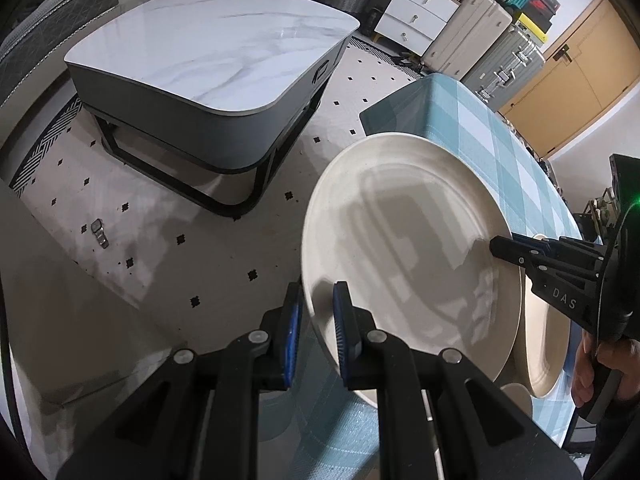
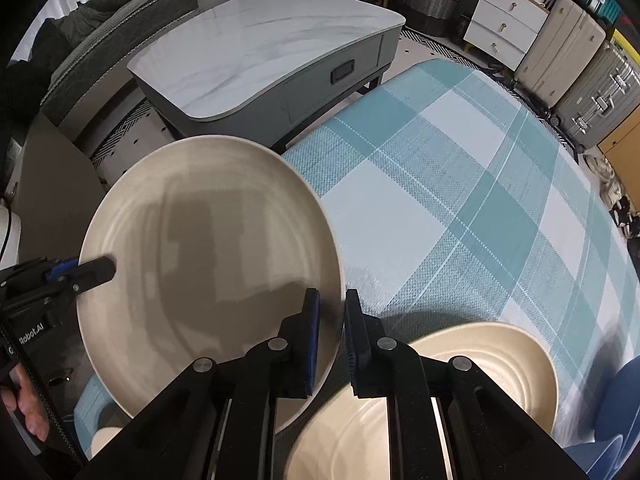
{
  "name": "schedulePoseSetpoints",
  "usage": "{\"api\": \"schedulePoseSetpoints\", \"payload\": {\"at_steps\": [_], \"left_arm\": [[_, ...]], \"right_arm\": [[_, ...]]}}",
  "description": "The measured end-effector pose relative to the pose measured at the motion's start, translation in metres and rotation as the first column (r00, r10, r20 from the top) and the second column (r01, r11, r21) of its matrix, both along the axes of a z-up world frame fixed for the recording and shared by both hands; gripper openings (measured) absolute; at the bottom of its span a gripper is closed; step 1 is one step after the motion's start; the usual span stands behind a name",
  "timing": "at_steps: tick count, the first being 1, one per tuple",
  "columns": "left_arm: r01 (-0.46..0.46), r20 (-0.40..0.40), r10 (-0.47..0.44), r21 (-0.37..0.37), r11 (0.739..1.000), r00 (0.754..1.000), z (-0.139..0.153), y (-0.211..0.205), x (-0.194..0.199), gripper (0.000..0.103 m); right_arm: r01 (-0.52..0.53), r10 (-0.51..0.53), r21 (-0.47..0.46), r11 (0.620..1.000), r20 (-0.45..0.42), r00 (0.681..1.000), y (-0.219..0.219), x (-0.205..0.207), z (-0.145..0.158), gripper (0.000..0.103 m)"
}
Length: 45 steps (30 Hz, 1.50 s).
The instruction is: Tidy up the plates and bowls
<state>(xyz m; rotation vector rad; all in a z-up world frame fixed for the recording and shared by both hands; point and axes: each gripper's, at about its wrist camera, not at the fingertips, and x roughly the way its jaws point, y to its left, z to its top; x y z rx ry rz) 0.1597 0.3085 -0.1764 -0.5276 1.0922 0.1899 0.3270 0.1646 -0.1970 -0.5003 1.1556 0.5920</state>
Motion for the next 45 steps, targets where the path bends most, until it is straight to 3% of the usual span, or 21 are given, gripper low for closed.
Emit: {"api": "schedulePoseSetpoints", "payload": {"at_steps": [8,25,35,45], "left_arm": [[0.012,-0.024,-0.012,-0.014,1.0,1.0,0.002,-0.001,0.002,0.013],[0.045,-0.013,-0.046,-0.039,0.998,0.999,0.034,-0.011,-0.004,0.013],[0.095,-0.009,-0.095,-0.024,0.995,0.995,0.058,-0.037,-0.028,0.013],[0.119,-0.042,-0.12,-0.016,0.993,0.992,0.046,-0.068,-0.074,0.013]], "right_arm": [[0.021,-0.021,0.003,1.0,-0.001,1.0,-0.001,-0.004,0.003,0.009],[0.086,-0.085,0.064,0.994,-0.014,0.996,-0.016,-0.003,0.046,0.008],[0.094,-0.096,0.08,0.992,0.017,0.995,-0.047,-0.04,0.078,0.007],[0.116,-0.117,0.108,0.987,0.003,0.993,-0.085,-0.103,0.07,0.007]]}}
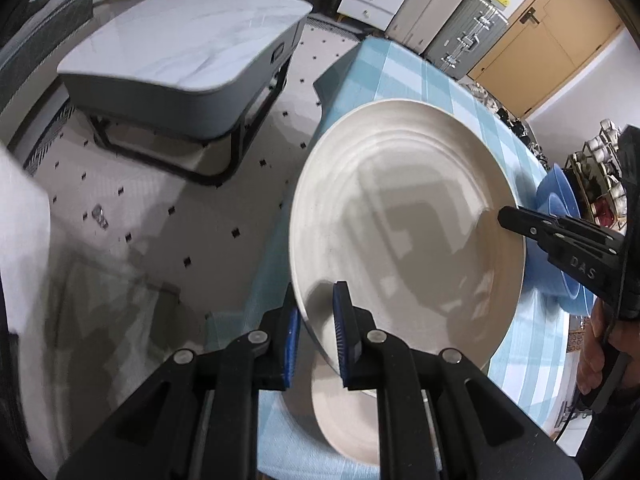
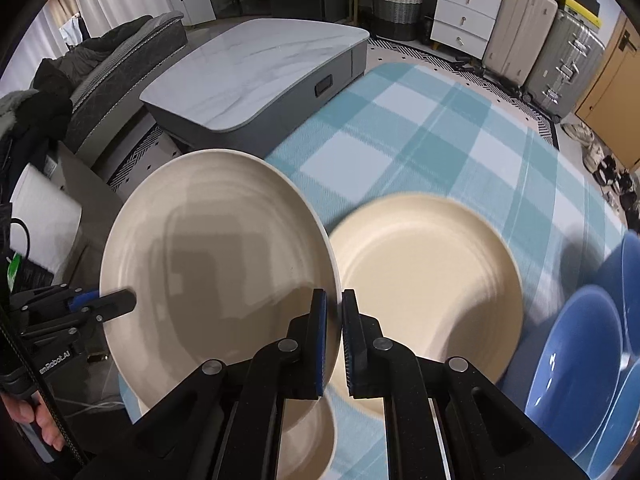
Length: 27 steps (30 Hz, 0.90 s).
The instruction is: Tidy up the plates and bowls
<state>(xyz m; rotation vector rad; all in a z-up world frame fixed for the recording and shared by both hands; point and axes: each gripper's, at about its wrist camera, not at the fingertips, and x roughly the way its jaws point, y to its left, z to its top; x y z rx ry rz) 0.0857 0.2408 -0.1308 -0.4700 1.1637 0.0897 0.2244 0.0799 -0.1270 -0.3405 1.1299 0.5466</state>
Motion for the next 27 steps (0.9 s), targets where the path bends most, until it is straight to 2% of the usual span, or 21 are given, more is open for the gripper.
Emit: {"api": "schedulePoseSetpoints", "payload": {"at_steps": [8,20,27], "left_arm": [[0.03,-0.023,-0.029,0.048,0.998,0.999,-0.007,-0.019,-0.025,0.013],[0.112,-0.071,-0.105,0.115,0.987,0.992,-0.016,-0.041,-0.035,0.014],[0.125,-0.089,-0.113,0.132,0.983,0.99,-0.022,-0.046,-0.04,0.014]], "right_arm": [[-0.001,0.001,-0.02,1.0,-0.011,1.0,-0.02,-0.046,-0.021,0.006],[-0.002,0.001,-0.047,0.999,-0.015,1.0,-0.037,-0.073,-0.036,0.006],[-0.017,0.016,-0.071,0.997,-0.01,1.0,-0.042,-0.082,-0.04,0.007]]}}
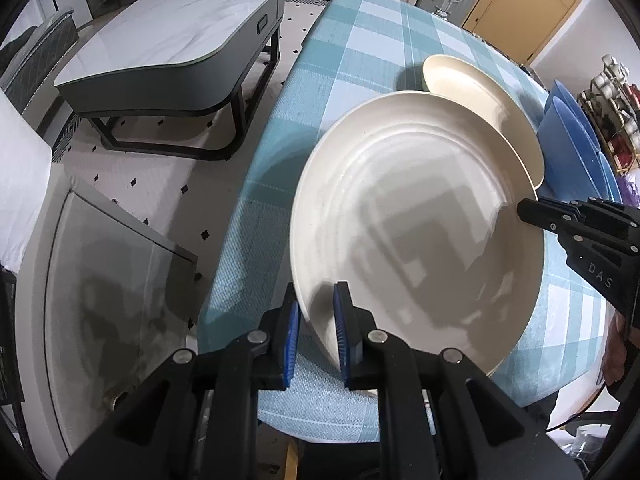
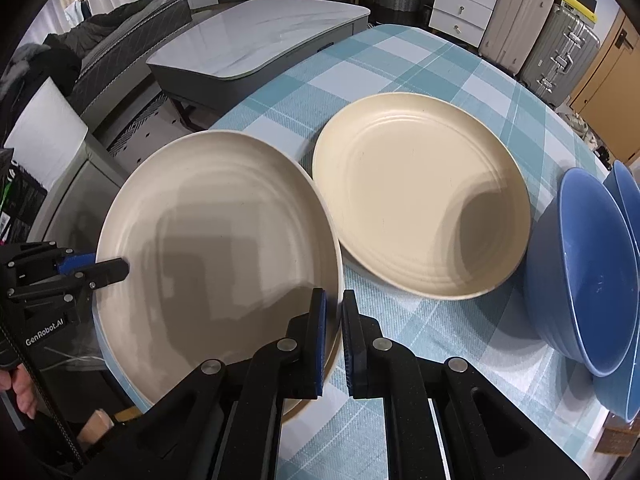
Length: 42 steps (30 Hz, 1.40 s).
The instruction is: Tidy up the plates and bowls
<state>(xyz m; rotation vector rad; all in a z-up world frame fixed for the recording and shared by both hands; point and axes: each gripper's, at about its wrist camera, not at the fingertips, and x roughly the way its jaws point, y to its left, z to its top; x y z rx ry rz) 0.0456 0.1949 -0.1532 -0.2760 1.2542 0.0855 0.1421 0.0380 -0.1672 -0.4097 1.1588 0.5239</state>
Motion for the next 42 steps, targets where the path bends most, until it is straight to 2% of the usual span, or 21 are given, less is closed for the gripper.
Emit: {"api": "schedulePoseSetpoints", "payload": {"at_steps": [5,12,21,26,28,29,30,31,33,35,40,42], "left_arm": [[0.034,-0.007,-0.034,0.019,0.999,0.999,0.001,-0.002,0.0,0.014],[0.037,-0.007,-0.037,0.035,0.999,0.999,0.0,-0.004,0.001,0.014],[0.028,0.0,-0.028,0.039,0.999,1.0,-0.003,-0.008,0.0,0.014],[-0.002,0.024,0.002,0.019,1.0,1.0,0.002,-0.002,-0.003,0.015],[-0.019,0.045,0.018,0.016,1.0,0.999,0.007,0.001,-0.006,0.016],[-0.034,0.059,0.033,0.018,0.999,0.998,0.011,0.003,-0.008,0.017],[-0.044,0.066,0.043,0.019,0.999,0.997,0.013,0.004,-0.01,0.025],[-0.061,0.086,0.059,0.016,0.998,0.995,0.018,0.007,-0.012,0.037],[-0.082,0.118,0.079,0.022,0.996,0.99,0.025,0.009,-0.015,0.048],[-0.092,0.155,0.087,0.027,0.995,0.984,0.034,0.009,-0.018,0.048],[-0.094,0.225,0.095,-0.012,0.995,0.97,0.052,0.001,-0.023,0.049],[-0.076,0.248,0.075,-0.007,0.997,0.966,0.059,-0.009,-0.023,0.049]], "right_arm": [[-0.007,0.007,-0.022,1.0,0.0,1.0,-0.006,-0.006,-0.006,0.007],[-0.019,0.018,-0.029,0.999,-0.036,0.999,-0.011,-0.01,-0.019,0.009],[-0.014,0.014,-0.003,1.0,-0.01,1.0,-0.013,-0.015,-0.022,0.011],[-0.028,0.028,0.024,0.999,-0.009,1.0,-0.013,-0.019,-0.027,0.022],[-0.021,0.021,0.045,0.999,-0.001,1.0,-0.014,-0.019,-0.028,0.022],[-0.015,0.015,0.056,0.998,-0.002,1.0,-0.015,-0.018,-0.028,0.023],[-0.007,0.007,0.066,0.998,-0.009,1.0,-0.017,-0.018,-0.028,0.023],[0.006,-0.005,0.075,0.997,-0.014,1.0,-0.02,-0.017,-0.028,0.024],[0.022,-0.021,0.099,0.995,-0.008,1.0,-0.026,-0.017,-0.024,0.029],[0.036,-0.038,0.116,0.993,0.012,0.999,-0.033,-0.018,-0.018,0.046],[0.05,-0.076,0.179,0.983,0.139,0.987,-0.051,-0.033,0.013,0.048],[0.055,-0.098,0.225,0.973,0.187,0.977,-0.06,-0.043,0.029,0.054]]}}
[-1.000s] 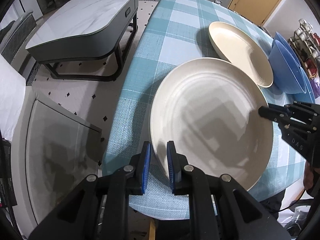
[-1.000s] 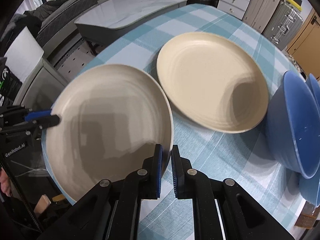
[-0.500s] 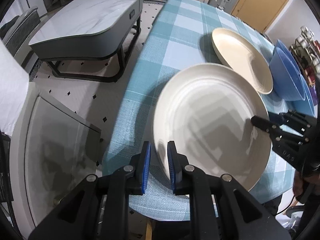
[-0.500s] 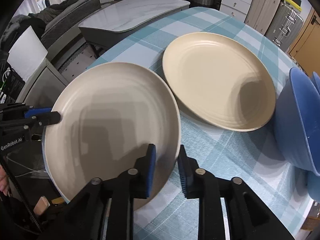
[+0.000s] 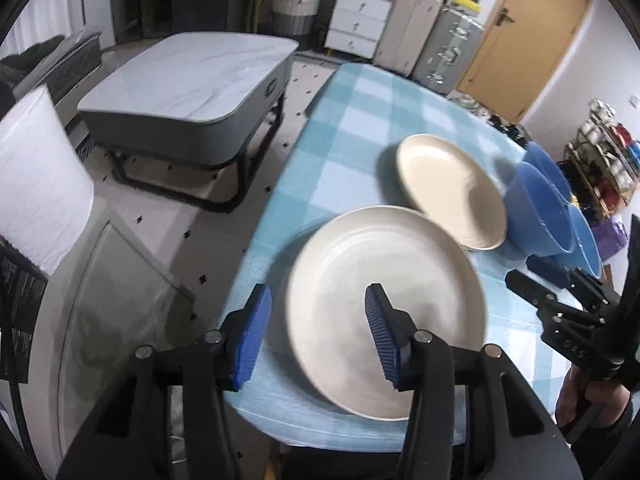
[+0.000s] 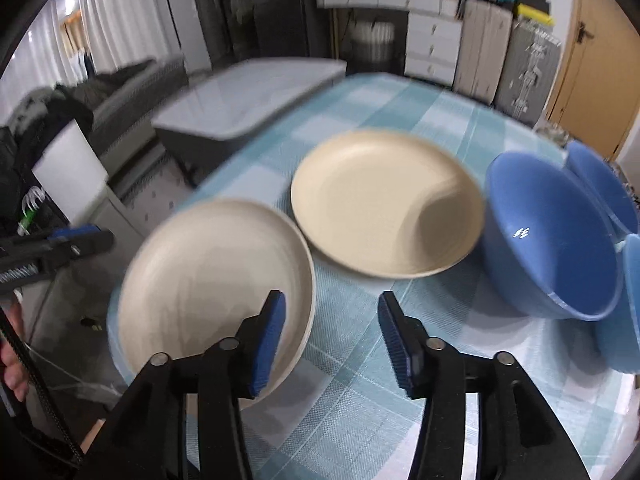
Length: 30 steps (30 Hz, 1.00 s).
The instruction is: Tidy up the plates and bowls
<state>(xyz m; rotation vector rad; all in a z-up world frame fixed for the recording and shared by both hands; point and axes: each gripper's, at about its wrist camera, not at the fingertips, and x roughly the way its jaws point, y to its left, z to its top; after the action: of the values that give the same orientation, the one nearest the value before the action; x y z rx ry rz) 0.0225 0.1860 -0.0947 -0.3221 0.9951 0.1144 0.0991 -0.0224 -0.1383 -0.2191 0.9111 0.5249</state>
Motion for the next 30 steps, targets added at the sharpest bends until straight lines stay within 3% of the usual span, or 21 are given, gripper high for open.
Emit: {"api": "schedulePoseSetpoints", "payload": {"at_steps": [2,5,6,9,10,12,15,21,30], "left_arm": [[0.02,0.038,-0.021,0.016,1.0,0.999,0.007,-0.011,-0.002,0.05],[0.034,0.093,-0.038,0.038,0.999,0.995,0.019,-0.026,-0.005,0.051],[0.036,0.111,-0.041,0.048,0.998,0.993,0.022,-0.032,-0.006,0.056],[0.016,0.171,-0.033,0.103,0.995,0.985,0.032,-0.05,-0.009,0.091],[0.009,0.211,-0.038,0.137,0.991,0.977,0.037,-0.058,-0.012,0.094],[0.022,0.26,-0.074,0.198,0.98,0.963,0.045,-0.074,-0.014,0.095],[0.041,0.267,-0.109,0.249,0.968,0.957,0.051,-0.092,-0.012,0.098],[0.069,0.315,-0.142,0.231,0.971,0.939,0.056,-0.114,-0.014,0.102],[0.077,0.354,-0.167,0.255,0.964,0.92,0.051,-0.139,-0.021,0.102]], "right_arm": [[0.021,-0.023,0.039,0.999,0.043,0.999,-0.008,-0.009,0.013,0.068],[0.052,-0.064,0.105,0.993,0.112,0.992,-0.023,-0.027,0.032,0.073],[0.062,-0.077,0.117,0.991,0.123,0.989,-0.026,-0.032,0.037,0.075],[0.095,-0.124,0.161,0.982,0.182,0.975,-0.039,-0.049,0.05,0.084],[0.112,-0.145,0.162,0.98,0.205,0.968,-0.042,-0.055,0.054,0.088],[0.134,-0.174,0.17,0.976,0.246,0.953,-0.049,-0.066,0.059,0.09],[0.152,-0.2,0.18,0.972,0.292,0.935,-0.059,-0.081,0.064,0.095],[0.227,-0.31,0.259,0.939,0.348,0.885,-0.097,-0.101,0.07,0.1],[0.313,-0.406,0.28,0.908,0.392,0.826,-0.128,-0.117,0.07,0.101]]}}
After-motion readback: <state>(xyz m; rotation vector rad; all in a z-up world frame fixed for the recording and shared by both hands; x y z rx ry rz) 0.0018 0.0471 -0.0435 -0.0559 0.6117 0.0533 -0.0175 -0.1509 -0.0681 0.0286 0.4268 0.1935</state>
